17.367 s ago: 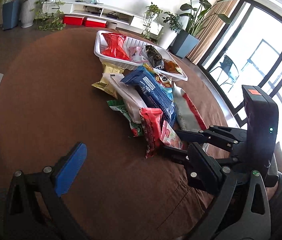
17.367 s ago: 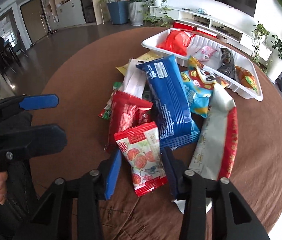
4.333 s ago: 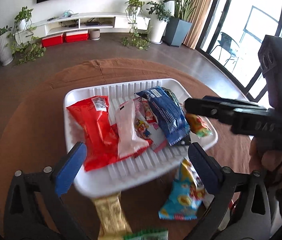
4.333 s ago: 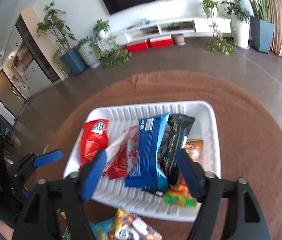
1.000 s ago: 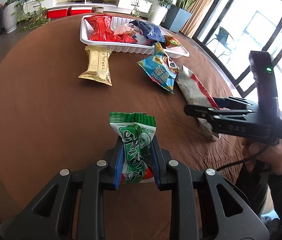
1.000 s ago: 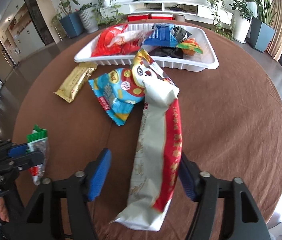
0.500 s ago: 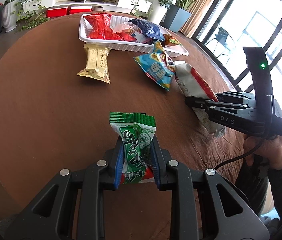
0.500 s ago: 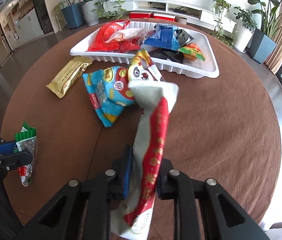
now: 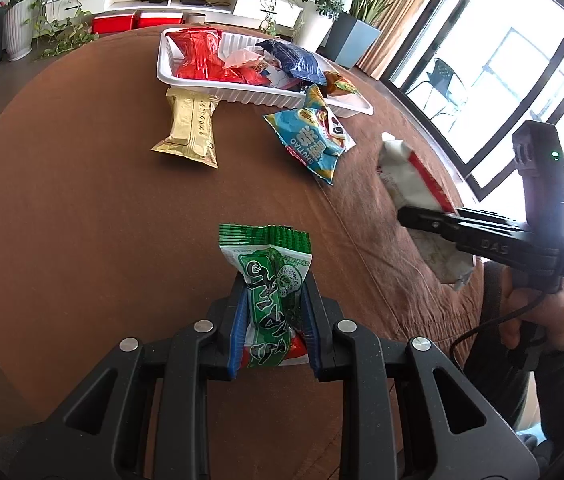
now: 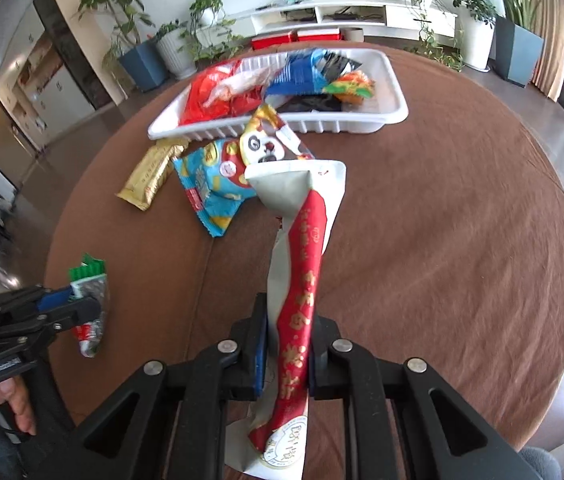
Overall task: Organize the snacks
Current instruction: 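Carry the green pack toward the tray with the left tool while the right tool grasps the long white-red bag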
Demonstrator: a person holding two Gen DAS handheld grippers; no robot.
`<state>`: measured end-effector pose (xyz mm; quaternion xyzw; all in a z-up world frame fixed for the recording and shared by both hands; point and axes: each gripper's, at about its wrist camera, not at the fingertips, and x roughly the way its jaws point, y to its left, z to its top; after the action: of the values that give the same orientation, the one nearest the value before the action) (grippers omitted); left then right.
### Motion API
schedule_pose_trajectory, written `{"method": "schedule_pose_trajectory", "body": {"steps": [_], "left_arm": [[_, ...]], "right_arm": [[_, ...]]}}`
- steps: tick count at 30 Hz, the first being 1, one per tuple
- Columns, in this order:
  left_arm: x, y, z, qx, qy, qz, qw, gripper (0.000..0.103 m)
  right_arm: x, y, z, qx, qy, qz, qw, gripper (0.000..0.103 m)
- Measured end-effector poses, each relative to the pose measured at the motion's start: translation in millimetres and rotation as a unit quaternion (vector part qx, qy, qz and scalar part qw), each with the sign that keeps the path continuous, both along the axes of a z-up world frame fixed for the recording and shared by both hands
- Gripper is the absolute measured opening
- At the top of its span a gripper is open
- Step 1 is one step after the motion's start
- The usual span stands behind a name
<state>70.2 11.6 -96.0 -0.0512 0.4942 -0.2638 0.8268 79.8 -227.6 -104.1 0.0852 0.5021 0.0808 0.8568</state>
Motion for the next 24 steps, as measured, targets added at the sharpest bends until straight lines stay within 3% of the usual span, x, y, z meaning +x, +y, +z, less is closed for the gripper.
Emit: {"method": "schedule_pose_trajectory", "body": {"steps": [12, 24], "left_arm": [[7, 8, 12, -0.036, -0.002, 0.006, 0.9993, 0.022], [73, 13, 75, -0.036, -0.061, 0.02, 0.9973, 0.022]], "right_arm": [[-8, -29, 13, 0.06, -0.019, -0.031, 0.998, 0.016], [37, -101, 55, 0.071, -0.065, -0.092, 0.991, 0.016]]}}
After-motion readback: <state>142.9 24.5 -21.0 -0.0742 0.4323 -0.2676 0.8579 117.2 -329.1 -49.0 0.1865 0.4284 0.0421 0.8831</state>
